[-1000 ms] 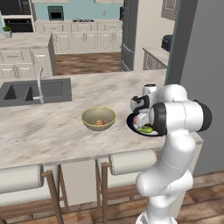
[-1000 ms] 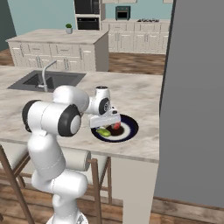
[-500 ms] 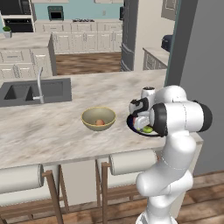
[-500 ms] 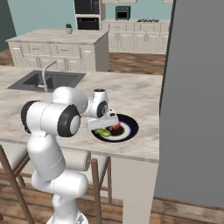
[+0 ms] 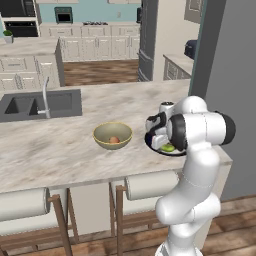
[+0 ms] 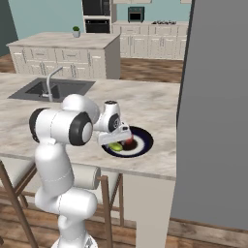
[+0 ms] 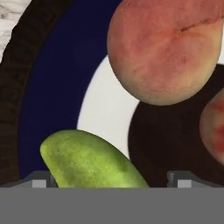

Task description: Take the fruits from the plate on the dining counter and place two fruits in each bowl.

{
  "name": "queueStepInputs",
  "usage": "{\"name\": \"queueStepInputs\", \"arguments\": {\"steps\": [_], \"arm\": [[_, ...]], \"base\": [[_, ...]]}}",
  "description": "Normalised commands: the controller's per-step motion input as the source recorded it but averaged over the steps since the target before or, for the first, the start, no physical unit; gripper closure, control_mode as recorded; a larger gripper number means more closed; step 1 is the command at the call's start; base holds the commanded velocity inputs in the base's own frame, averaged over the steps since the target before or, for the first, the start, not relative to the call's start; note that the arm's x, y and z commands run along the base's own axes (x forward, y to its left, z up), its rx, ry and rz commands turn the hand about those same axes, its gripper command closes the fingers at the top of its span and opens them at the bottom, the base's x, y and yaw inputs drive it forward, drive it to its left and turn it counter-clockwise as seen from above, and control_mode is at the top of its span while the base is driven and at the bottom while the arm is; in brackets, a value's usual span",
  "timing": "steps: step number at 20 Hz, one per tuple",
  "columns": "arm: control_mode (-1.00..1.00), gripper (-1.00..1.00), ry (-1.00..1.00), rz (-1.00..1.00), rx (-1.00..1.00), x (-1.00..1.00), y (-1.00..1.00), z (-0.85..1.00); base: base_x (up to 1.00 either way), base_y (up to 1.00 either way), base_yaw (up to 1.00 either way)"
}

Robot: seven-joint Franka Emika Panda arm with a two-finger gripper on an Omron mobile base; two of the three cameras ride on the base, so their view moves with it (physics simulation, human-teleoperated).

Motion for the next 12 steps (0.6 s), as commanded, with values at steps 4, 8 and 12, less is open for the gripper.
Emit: {"name": "queueStepInputs", "arguments": {"steps": [4,8,12], "arm": [[-1.00,-1.00,0.00,0.00,0.00,0.00,0.00,-0.32],[-1.00,1.00,0.00,0.00,0.00,0.00,0.00,-0.04],[-1.00,1.00,0.00,0.00,0.00,0.00,0.00,0.00]], "base": [[0.00,0.00,0.00],[0.00,0.00,0.00],[0.00,0.00,0.00]]}}
